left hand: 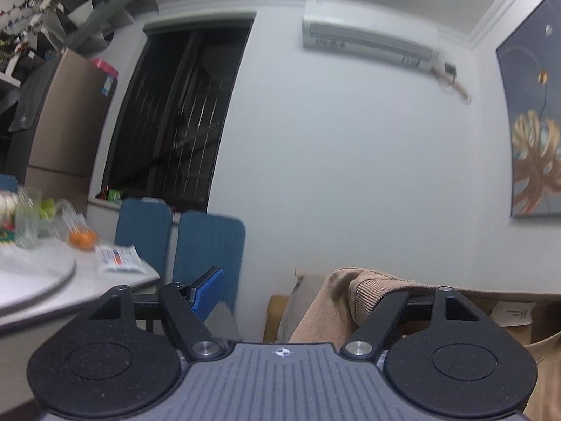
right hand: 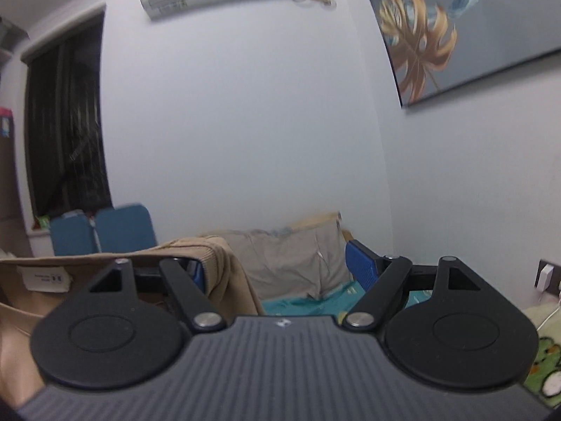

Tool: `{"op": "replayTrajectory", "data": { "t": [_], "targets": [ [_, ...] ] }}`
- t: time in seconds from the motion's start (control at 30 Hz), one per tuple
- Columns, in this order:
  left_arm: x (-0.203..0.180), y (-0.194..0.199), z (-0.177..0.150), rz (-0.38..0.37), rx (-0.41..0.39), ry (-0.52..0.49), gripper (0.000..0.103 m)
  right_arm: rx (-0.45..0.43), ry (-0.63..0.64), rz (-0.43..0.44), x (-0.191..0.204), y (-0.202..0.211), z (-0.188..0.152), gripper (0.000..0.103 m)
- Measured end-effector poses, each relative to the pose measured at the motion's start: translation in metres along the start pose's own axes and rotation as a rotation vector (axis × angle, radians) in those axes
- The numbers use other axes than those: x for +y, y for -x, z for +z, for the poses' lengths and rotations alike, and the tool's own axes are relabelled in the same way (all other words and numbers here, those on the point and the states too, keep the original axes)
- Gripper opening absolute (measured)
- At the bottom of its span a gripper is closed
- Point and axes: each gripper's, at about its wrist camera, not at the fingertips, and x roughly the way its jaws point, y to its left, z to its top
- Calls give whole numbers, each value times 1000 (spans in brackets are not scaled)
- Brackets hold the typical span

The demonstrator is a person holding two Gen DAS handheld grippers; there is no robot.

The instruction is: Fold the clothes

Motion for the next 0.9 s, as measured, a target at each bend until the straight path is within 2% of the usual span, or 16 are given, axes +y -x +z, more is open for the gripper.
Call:
{"op": "replayTrajectory", "data": {
  "t": [0.17, 0.33, 0.43, 0.53, 0.6, 0.67, 0.73, 0.8, 0.87, 0.9],
  "targets": [
    [-4, -130, -113, 29, 120, -28, 77, 121, 15, -48, -3, -132, -79, 78],
    [-1, -256, -240, 53, 283, -61, 77, 250, 26, -79, -7, -262, -185, 77],
    [8, -313, -315, 61, 390, -73, 76, 340, 22, -92, -15, -325, -248, 77],
    [13, -352, -372, 57, 471, -105, 76, 434, 44, -108, -18, -371, -303, 77],
    [14, -375, -398, 58, 535, -156, 76, 498, 71, -113, -15, -389, -329, 77],
    [7, -392, -421, 53, 614, -223, 75, 605, 80, -63, -12, -411, -348, 77],
    [-2, -403, -431, 49, 697, -285, 76, 717, 88, 20, -9, -427, -359, 77],
    [-7, -410, -435, 3, 783, -299, 80, 801, 100, 141, 1, -432, -366, 77],
    [-8, -410, -427, -17, 826, -287, 85, 800, 107, 206, 8, -424, -360, 80],
    [-8, -405, -420, -28, 829, -272, 87, 791, 102, 229, 12, -419, -355, 84]
  ]
}}
